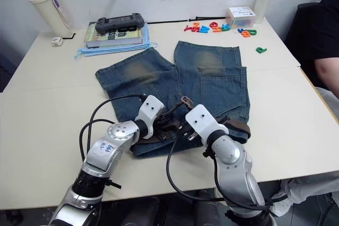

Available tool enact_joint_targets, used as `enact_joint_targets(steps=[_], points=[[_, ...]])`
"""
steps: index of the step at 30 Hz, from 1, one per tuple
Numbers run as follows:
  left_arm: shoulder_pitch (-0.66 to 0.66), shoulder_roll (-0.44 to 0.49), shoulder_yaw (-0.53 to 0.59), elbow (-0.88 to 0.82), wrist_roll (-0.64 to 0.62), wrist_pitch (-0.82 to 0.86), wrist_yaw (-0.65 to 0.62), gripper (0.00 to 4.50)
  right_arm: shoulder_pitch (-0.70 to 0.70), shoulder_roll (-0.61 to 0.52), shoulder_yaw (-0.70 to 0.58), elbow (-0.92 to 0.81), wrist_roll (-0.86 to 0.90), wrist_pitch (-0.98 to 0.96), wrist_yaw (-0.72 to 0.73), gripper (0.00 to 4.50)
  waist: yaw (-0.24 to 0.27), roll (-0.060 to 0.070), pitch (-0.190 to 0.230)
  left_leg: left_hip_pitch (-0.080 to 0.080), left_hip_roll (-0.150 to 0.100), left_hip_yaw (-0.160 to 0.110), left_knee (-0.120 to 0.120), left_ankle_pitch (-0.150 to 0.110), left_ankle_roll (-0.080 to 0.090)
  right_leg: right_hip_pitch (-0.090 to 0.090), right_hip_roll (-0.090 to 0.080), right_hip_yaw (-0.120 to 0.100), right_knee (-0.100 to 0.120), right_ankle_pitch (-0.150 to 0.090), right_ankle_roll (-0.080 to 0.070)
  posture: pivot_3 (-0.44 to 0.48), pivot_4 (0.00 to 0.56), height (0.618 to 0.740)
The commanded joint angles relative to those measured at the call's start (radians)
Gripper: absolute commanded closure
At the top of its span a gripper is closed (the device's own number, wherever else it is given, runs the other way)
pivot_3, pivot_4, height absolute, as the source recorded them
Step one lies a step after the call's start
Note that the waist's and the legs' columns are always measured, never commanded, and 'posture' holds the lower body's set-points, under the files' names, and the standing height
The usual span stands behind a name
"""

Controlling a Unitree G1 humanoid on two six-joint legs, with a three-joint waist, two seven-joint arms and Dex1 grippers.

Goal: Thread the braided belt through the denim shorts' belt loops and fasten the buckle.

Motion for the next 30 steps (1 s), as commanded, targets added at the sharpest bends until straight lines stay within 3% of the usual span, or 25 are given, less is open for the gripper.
enact_joint_targets(steps=[1, 9, 18, 23, 30], points=[[-0.050, -0.036, -0.043, 0.013, 0.007, -0.062, -0.023, 4.50, -0.014, -0.045, 0.065, -0.048, 0.029, -0.053, 0.046, 4.46, 0.005, 0.000, 0.000, 0.000, 0.000, 0.000, 0.000, 0.000, 0.000, 0.000, 0.000, 0.000, 0.000, 0.000, 0.000, 0.000, 0.150, 0.707], [-0.074, -0.048, -0.045, 0.045, 0.014, -0.114, -0.035, 4.50, -0.008, -0.129, 0.102, -0.052, 0.035, -0.041, 0.104, 4.46, 0.009, 0.000, 0.000, 0.000, 0.000, 0.000, 0.001, 0.000, 0.000, 0.001, 0.000, 0.000, 0.000, 0.000, 0.001, 0.000, 0.150, 0.707], [-0.054, -0.046, -0.088, 0.024, 0.014, -0.184, -0.110, 4.50, -0.034, -0.129, 0.111, -0.047, 0.053, -0.032, 0.121, 4.46, 0.009, 0.000, 0.000, 0.000, 0.000, 0.000, 0.001, 0.000, 0.001, 0.001, 0.000, 0.000, -0.001, 0.000, 0.001, 0.000, 0.150, 0.707], [-0.026, -0.049, -0.071, 0.015, 0.003, -0.201, -0.132, 4.50, -0.032, -0.088, 0.082, -0.061, 0.110, -0.042, 0.128, 4.46, 0.008, 0.000, 0.000, 0.000, 0.000, 0.000, 0.001, 0.000, 0.001, 0.001, 0.000, 0.000, -0.001, 0.000, 0.001, 0.000, 0.150, 0.707], [0.011, -0.011, -0.022, 0.015, 0.005, -0.210, -0.152, 4.50, -0.006, -0.035, -0.058, -0.120, 0.327, -0.026, 0.218, 4.46, 0.007, 0.000, 0.000, 0.000, 0.000, 0.000, 0.001, 0.000, 0.001, 0.001, 0.000, 0.000, -0.001, 0.001, 0.001, 0.000, 0.150, 0.707]])
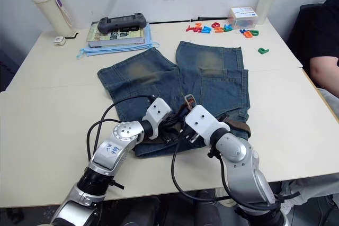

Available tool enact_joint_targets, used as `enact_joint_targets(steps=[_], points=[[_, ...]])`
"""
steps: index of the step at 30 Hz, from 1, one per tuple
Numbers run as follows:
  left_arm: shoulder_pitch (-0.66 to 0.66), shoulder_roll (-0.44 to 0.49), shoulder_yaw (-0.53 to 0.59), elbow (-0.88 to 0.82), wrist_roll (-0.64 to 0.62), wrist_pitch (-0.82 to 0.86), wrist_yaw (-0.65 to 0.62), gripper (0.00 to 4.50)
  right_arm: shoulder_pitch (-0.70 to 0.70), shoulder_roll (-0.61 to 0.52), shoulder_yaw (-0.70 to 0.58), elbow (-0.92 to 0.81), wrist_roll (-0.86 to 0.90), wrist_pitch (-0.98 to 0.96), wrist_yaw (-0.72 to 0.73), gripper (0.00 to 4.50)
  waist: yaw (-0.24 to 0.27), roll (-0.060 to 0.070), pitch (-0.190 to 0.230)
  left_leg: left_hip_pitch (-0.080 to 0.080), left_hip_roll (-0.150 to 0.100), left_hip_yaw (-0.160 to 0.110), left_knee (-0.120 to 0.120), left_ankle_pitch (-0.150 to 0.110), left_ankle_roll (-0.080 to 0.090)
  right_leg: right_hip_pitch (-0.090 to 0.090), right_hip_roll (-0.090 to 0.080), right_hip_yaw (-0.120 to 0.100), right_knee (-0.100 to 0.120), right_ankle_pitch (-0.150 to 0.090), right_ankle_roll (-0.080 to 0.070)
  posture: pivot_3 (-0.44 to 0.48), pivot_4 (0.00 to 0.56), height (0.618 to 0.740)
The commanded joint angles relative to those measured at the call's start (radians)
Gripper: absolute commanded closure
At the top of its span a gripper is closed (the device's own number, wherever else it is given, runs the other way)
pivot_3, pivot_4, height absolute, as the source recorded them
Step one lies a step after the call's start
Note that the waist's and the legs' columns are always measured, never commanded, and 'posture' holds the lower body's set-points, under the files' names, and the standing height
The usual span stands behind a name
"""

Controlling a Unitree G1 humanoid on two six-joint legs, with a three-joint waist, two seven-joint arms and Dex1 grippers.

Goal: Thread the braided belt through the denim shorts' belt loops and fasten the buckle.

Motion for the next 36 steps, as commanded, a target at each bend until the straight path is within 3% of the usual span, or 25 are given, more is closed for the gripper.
enact_joint_targets(steps=[1, 5, 11, 16, 27, 36], points=[[0.001, 0.001, -0.005, -0.057, -0.022, -0.040, -0.032, 4.50, 0.019, 0.025, -0.038, -0.085, 0.225, -0.007, 0.143, 4.46, -0.001, 0.000, 0.000, 0.000, 0.000, 0.000, 0.000, 0.000, 0.000, 0.000, 0.000, 0.000, 0.000, 0.000, 0.000, 0.000, 0.150, 0.707], [0.009, 0.009, 0.000, -0.053, -0.016, -0.045, -0.036, 4.50, 0.016, -0.041, -0.092, -0.079, 0.331, -0.009, 0.228, 4.46, -0.003, 0.000, 0.000, 0.000, 0.000, 0.000, -0.001, 0.000, 0.000, 0.000, 0.000, 0.000, 0.000, 0.000, 0.000, 0.000, 0.150, 0.707], [0.012, 0.013, 0.001, -0.060, -0.009, -0.052, -0.036, 4.50, -0.033, -0.167, -0.100, 0.048, 0.323, -0.017, 0.209, 4.46, 0.000, 0.000, 0.000, 0.000, 0.000, 0.000, 0.000, 0.000, 0.000, 0.000, 0.000, 0.000, 0.000, 0.000, 0.000, 0.000, 0.150, 0.707], [0.008, 0.010, -0.004, -0.072, -0.006, -0.045, -0.033, 4.50, -0.058, -0.178, -0.075, 0.087, 0.320, -0.005, 0.160, 4.46, 0.001, 0.000, 0.000, 0.000, 0.000, 0.001, 0.000, 0.000, 0.000, 0.000, -0.001, 0.000, 0.000, 0.000, 0.000, 0.000, 0.150, 0.707], [-0.061, -0.044, -0.046, -0.010, 0.002, -0.088, -0.041, 4.50, -0.046, -0.215, 0.010, 0.058, 0.350, -0.037, 0.193, 4.46, 0.000, 0.000, 0.000, 0.000, 0.000, 0.001, 0.000, 0.000, 0.000, 0.000, -0.001, 0.000, 0.000, 0.000, 0.000, 0.000, 0.150, 0.707], [-0.048, -0.002, -0.087, -0.032, 0.014, -0.245, -0.138, 4.50, -0.068, -0.226, -0.005, 0.088, 0.343, -0.003, 0.174, 4.46, 0.003, 0.000, 0.000, 0.000, 0.000, 0.001, 0.001, 0.000, 0.001, 0.001, -0.001, 0.000, 0.000, 0.000, 0.001, 0.000, 0.150, 0.707]])
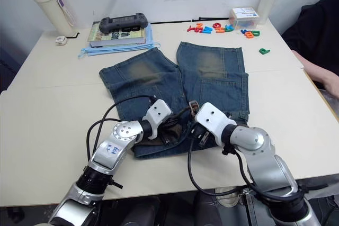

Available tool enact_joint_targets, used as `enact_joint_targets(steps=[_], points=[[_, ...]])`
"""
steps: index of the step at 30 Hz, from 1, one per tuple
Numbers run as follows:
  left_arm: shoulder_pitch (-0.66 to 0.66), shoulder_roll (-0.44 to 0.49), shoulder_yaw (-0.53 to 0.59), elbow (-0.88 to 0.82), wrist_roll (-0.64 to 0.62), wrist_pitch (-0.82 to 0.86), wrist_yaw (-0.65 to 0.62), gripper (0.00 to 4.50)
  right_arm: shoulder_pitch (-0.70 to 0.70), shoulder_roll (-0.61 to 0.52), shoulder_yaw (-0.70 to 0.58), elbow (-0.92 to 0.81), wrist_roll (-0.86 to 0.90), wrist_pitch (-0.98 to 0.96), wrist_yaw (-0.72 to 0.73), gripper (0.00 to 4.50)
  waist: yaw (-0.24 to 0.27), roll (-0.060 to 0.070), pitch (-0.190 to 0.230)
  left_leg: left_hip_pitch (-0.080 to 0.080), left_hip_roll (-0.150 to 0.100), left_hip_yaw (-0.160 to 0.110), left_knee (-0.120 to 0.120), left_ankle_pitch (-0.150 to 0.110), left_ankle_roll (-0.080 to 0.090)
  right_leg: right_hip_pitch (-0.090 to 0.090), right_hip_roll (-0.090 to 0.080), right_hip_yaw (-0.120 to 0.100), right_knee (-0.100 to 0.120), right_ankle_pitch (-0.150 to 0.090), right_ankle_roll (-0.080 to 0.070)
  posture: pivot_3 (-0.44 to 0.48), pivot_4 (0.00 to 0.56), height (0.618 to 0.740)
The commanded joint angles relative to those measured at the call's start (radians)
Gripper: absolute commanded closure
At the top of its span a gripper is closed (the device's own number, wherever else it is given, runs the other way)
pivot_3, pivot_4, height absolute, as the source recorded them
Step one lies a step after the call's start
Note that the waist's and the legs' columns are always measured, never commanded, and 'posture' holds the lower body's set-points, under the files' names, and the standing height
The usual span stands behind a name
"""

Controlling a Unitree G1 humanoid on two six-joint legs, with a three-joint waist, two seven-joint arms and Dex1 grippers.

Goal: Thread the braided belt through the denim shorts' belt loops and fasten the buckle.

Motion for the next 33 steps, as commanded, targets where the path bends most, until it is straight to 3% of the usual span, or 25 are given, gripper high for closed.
enact_joint_targets(steps=[1, 8, 19, 33], points=[[-0.028, -0.016, -0.063, -0.076, -0.023, -0.171, -0.086, 4.50, 0.000, 0.000, 0.092, 0.003, 0.053, 0.002, 0.034, 4.46, 0.000, 0.000, 0.000, 0.000, 0.000, 0.000, 0.000, 0.000, 0.000, 0.000, 0.000, 0.000, 0.000, 0.000, 0.000, 0.000, 0.150, 0.707], [-0.041, -0.029, -0.012, -0.040, -0.028, -0.153, -0.057, 4.50, 0.015, -0.024, 0.102, -0.028, 0.063, -0.037, 0.050, 4.46, 0.000, 0.000, 0.000, -0.001, 0.000, 0.000, 0.000, 0.000, 0.000, 0.000, 0.000, 0.000, -0.001, 0.000, 0.000, 0.000, 0.150, 0.707], [0.010, 0.073, 0.072, -0.042, -0.006, -0.119, -0.069, 4.50, 0.002, -0.010, -0.021, -0.078, 0.165, 0.021, 0.066, 4.46, -0.004, 0.000, 0.000, 0.000, 0.001, 0.000, 0.000, 0.000, 0.000, 0.000, 0.000, 0.000, 0.000, 0.000, 0.000, 0.000, 0.150, 0.707], [0.042, 0.101, 0.057, -0.093, -0.010, -0.116, -0.081, 4.50, -0.026, 0.023, -0.129, -0.059, 0.362, 0.095, 0.035, 4.46, -0.003, 0.000, 0.000, -0.001, 0.001, 0.000, -0.001, 0.000, 0.001, 0.000, 0.000, 0.000, -0.001, 0.000, 0.000, 0.000, 0.150, 0.707]])
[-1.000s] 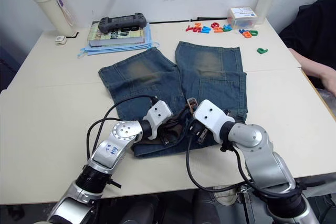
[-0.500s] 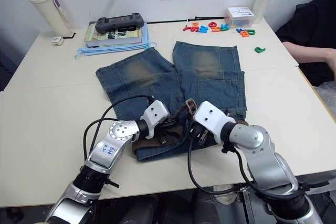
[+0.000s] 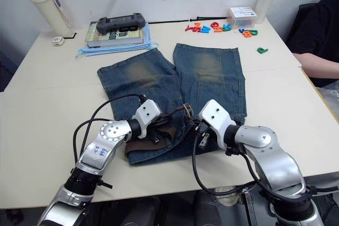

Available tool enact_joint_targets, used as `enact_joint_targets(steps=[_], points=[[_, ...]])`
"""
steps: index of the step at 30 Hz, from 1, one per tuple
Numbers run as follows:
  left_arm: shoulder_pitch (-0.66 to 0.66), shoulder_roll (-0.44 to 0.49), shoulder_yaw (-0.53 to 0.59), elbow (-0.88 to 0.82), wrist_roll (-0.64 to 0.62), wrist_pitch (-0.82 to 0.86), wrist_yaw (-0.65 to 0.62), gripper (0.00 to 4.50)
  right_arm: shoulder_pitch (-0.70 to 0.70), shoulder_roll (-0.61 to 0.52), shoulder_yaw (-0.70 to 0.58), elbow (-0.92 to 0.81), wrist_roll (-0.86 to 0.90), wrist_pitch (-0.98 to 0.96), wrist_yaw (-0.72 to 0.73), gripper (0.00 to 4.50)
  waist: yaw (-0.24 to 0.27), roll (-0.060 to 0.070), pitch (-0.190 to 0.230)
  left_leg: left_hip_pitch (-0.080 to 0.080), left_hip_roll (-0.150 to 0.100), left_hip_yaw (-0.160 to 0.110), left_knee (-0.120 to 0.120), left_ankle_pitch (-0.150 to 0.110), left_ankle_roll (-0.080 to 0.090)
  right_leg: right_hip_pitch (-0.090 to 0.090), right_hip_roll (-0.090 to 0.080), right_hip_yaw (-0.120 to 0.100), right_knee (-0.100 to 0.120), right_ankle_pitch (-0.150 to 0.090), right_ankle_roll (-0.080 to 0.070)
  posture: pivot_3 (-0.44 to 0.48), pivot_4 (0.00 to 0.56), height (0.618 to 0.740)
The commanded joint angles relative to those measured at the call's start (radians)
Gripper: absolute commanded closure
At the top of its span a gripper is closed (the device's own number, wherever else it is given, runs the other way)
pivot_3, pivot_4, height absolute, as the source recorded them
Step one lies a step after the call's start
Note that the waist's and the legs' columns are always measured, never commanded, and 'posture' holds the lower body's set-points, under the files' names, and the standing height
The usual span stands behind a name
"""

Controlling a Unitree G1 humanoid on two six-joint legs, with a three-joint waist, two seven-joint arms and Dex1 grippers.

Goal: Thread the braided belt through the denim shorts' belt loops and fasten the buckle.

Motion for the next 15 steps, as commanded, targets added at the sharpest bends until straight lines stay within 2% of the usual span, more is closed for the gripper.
enact_joint_targets(steps=[1, 15], points=[[0.013, 0.009, -0.009, -0.075, -0.013, -0.013, -0.023, 4.50, -0.013, 0.017, 0.001, -0.029, 0.070, -0.009, 0.004, 4.46, 0.000, 0.000, 0.000, 0.000, 0.000, 0.000, 0.000, 0.000, 0.000, 0.000, 0.000, 0.000, 0.000, 0.000, 0.000, 0.000, 0.150, 0.707], [0.127, 0.052, 0.028, -0.243, -0.048, 0.101, -0.026, 4.50, -0.020, -0.019, 0.011, 0.027, 0.029, -0.079, -0.090, 4.46, 0.001, 0.000, 0.000, 0.000, 0.000, 0.000, 0.000, 0.000, 0.000, 0.000, 0.000, 0.000, 0.000, 0.000, 0.000, 0.000, 0.150, 0.707]])
